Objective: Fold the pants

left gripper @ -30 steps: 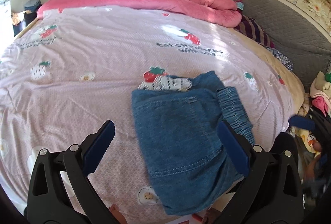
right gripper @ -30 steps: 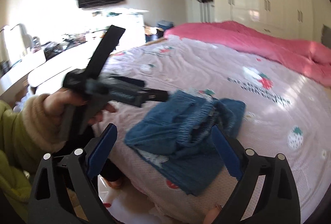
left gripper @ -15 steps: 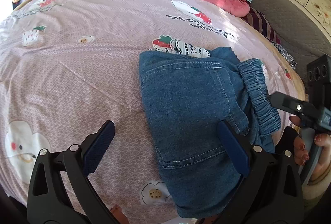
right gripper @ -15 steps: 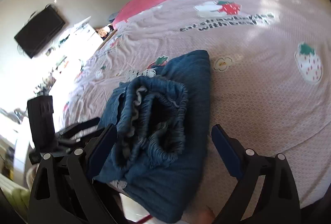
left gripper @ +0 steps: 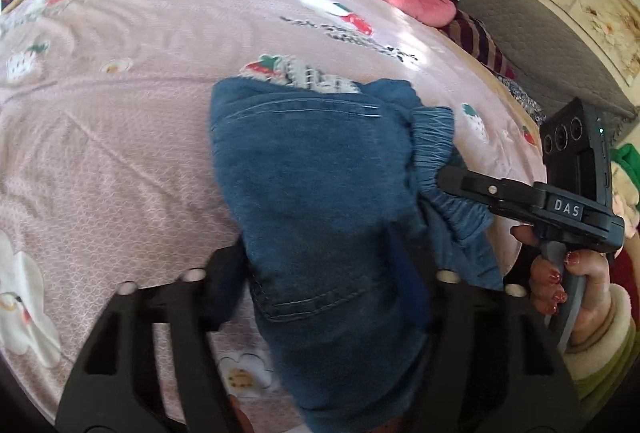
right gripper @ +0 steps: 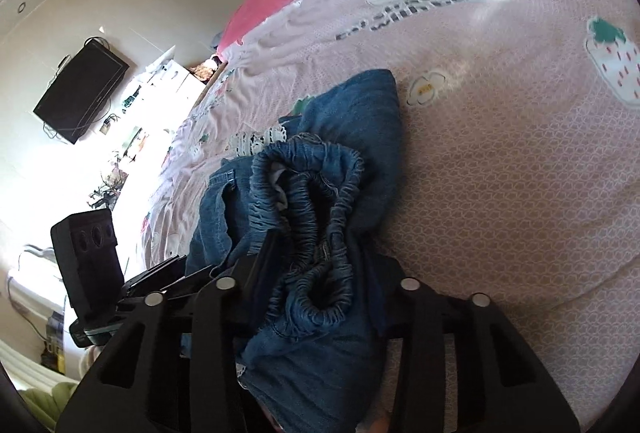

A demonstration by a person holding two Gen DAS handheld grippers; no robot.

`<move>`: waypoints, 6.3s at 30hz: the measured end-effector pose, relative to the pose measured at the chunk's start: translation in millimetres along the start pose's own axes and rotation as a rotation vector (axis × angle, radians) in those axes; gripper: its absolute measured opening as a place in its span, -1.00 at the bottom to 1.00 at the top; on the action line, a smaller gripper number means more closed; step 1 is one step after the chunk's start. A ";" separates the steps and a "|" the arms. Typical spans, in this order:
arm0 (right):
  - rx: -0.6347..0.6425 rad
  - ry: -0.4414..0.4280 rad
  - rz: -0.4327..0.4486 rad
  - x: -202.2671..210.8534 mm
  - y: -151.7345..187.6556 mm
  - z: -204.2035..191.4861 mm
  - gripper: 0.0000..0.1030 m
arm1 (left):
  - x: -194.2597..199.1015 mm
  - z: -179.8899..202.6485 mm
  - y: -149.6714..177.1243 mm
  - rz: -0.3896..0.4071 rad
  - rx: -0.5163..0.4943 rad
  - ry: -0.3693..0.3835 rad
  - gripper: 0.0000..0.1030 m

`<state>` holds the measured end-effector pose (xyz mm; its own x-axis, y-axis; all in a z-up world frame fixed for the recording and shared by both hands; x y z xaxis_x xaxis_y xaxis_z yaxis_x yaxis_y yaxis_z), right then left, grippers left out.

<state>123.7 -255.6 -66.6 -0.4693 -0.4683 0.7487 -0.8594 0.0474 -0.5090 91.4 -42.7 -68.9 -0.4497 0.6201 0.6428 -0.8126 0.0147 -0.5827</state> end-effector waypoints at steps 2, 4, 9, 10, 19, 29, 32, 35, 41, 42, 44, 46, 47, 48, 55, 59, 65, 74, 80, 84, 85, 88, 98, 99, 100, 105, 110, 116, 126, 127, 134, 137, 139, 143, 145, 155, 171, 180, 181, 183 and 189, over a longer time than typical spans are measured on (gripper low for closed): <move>0.044 0.025 0.032 5.6 1.0 -8.6 -0.36 | 2.3 8.0 -2.4 0.015 -0.035 -0.016 -0.23; 0.093 0.048 0.061 11.0 0.6 -17.6 -0.38 | 6.1 15.3 -7.0 0.038 -0.060 -0.022 -0.27; 0.161 0.058 0.107 20.1 -9.2 -37.1 -0.42 | 12.8 27.5 -21.4 0.077 -0.107 -0.025 -0.27; 0.171 0.060 0.115 20.9 -12.1 -39.3 -0.42 | 13.5 29.8 -26.8 0.084 -0.118 -0.034 -0.27; 0.218 0.070 0.158 5.1 -63.4 -52.4 -0.56 | 14.7 23.6 -79.3 0.154 -0.157 -0.088 -0.27; 0.250 0.122 0.147 -44.2 -93.8 -52.3 -0.56 | -11.2 -16.9 -100.2 0.147 -0.104 -0.128 -0.27; 0.251 0.154 0.111 -60.6 -95.0 -46.1 -0.56 | -17.2 -26.9 -94.2 0.127 -0.085 -0.143 -0.27; 0.207 0.153 0.088 -67.0 -93.8 -35.5 -0.56 | -20.0 -33.2 -90.0 0.113 -0.074 -0.159 -0.17; 0.097 0.121 0.048 -74.5 -87.0 -11.2 -0.55 | -23.1 -44.2 -79.9 0.095 -0.027 -0.157 0.05; 0.088 0.119 0.049 -74.5 -86.0 -9.9 -0.52 | -23.4 -46.5 -78.3 0.093 -0.018 -0.157 0.06; 0.084 0.118 0.052 -73.7 -84.9 -9.7 -0.50 | -22.8 -50.1 -76.4 0.094 -0.005 -0.157 0.14; 0.081 0.127 0.054 -72.9 -84.4 -9.6 -0.42 | -21.8 -52.5 -75.7 0.095 0.003 -0.160 0.20; 0.080 0.130 0.056 -72.5 -83.8 -9.8 -0.40 | -21.2 -54.0 -75.3 0.096 0.007 -0.160 0.23; 0.079 0.133 0.057 -72.1 -83.5 -10.0 -0.38 | -20.9 -54.8 -75.0 0.096 0.008 -0.160 0.23; 0.086 0.177 0.095 -59.6 -80.5 -14.1 -0.04 | -15.8 -51.3 -75.1 0.104 -0.009 -0.172 0.24; 0.086 0.190 0.125 -45.9 -78.3 -15.3 0.12 | -13.0 -49.7 -74.8 0.109 -0.008 -0.168 0.26; 0.149 0.244 0.172 -29.0 -74.6 -21.7 0.36 | -6.4 -44.4 -75.1 0.122 -0.016 -0.159 0.34; 0.175 0.293 0.202 -16.9 -71.0 -23.9 0.59 | 1.6 -39.7 -74.0 0.136 -0.019 -0.154 0.43; 0.181 0.311 0.224 -7.9 -70.9 -24.7 0.69 | 10.9 -37.3 -74.6 0.158 -0.014 -0.155 0.55; 0.187 0.310 0.236 -2.6 -69.0 -26.5 0.73 | 17.8 -34.8 -75.0 0.168 -0.019 -0.157 0.64; 0.190 0.313 0.239 -1.6 -68.6 -27.3 0.74 | 20.3 -34.0 -75.0 0.174 -0.020 -0.160 0.66; 0.202 0.325 0.248 1.8 -66.7 -30.1 0.77 | 26.7 -32.7 -74.3 0.187 -0.022 -0.163 0.73; 0.239 0.340 0.291 18.3 -59.4 -39.7 0.83 | 49.0 -24.4 -65.0 0.221 -0.024 -0.200 0.81; 0.248 0.344 0.299 20.9 -58.1 -41.1 0.85 | 50.7 -22.8 -63.9 0.224 -0.025 -0.205 0.81; 0.259 0.347 0.306 23.7 -56.3 -42.9 0.87 | 53.7 -20.2 -62.3 0.229 -0.030 -0.211 0.81; 0.294 0.362 0.331 37.9 -44.6 -48.8 0.91 | 62.4 -10.1 -55.0 0.234 -0.037 -0.227 0.81; 0.304 0.358 0.352 54.2 -32.0 -51.5 0.91 | 72.3 2.0 -43.8 0.242 -0.051 -0.248 0.81; 0.329 0.359 0.376 71.3 -15.1 -58.0 0.91 | 83.7 17.8 -24.0 0.246 -0.064 -0.279 0.81; 0.341 0.346 0.369 83.7 11.2 -61.4 0.91 | 84.3 32.4 2.4 0.224 -0.090 -0.334 0.81; 0.341 0.347 0.367 84.3 13.9 -60.9 0.91 | 84.6 33.1 4.0 0.224 -0.089 -0.335 0.81; 0.338 0.356 0.345 85.1 33.9 -54.2 0.91 | 84.3 35.3 22.9 0.213 -0.074 -0.343 0.81; 0.329 0.364 0.328 83.7 42.2 -52.5 0.91 | 81.8 36.4 31.0 0.203 -0.072 -0.345 0.81; 0.321 0.364 0.318 83.0 45.4 -50.2 0.91 | 80.9 37.2 36.4 0.201 -0.079 -0.346 0.81; 0.318 0.372 0.304 80.6 52.1 -46.9 0.91 | 77.4 34.6 44.2 0.183 -0.062 -0.342 0.81; 0.313 0.378 0.301 79.5 54.3 -45.0 0.91 | 75.3 34.2 47.6 0.178 -0.059 -0.344 0.81; 0.292 0.409 0.309 80.3 62.3 -37.4 0.91 | 75.3 31.6 55.9 0.192 -0.031 -0.346 0.81; 0.301 0.410 0.278 73.5 73.3 -36.0 0.91 | 71.4 33.2 64.7 0.176 -0.024 -0.350 0.81; 0.311 0.410 0.273 70.1 74.6 -37.6 0.91 | 69.9 31.5 66.3 0.172 -0.020 -0.354 0.81; 0.312 0.410 0.273 69.8 74.5 -38.0 0.91 | 69.8 31.6 66.4 0.172 -0.021 -0.353 0.81; 0.313 0.410 0.273 69.5 74.4 -38.5 0.91 | 69.7 31.4 66.6 0.171 -0.019 -0.351 0.81; 0.314 0.410 0.272 68.9 75.8 -38.6 0.91 | 70.9 30.6 66.0 0.173 -0.013 -0.361 0.81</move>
<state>18.4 -250.2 -37.2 -0.7584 -0.0934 0.6450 -0.6252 -0.1754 -0.7605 -5.4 -21.8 -46.5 -0.6825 0.2993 0.6668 -0.7099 -0.0543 -0.7022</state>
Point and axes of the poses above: each gripper's, at about its wrist camera, not at the fingertips, and x roughly against the way its jaws point, z to its right, y to its underside, the point moved 3 cm from there along -x, roughly the way its jaws point, and after that the axes turned 13 degrees about y, right-handed, at the moved point
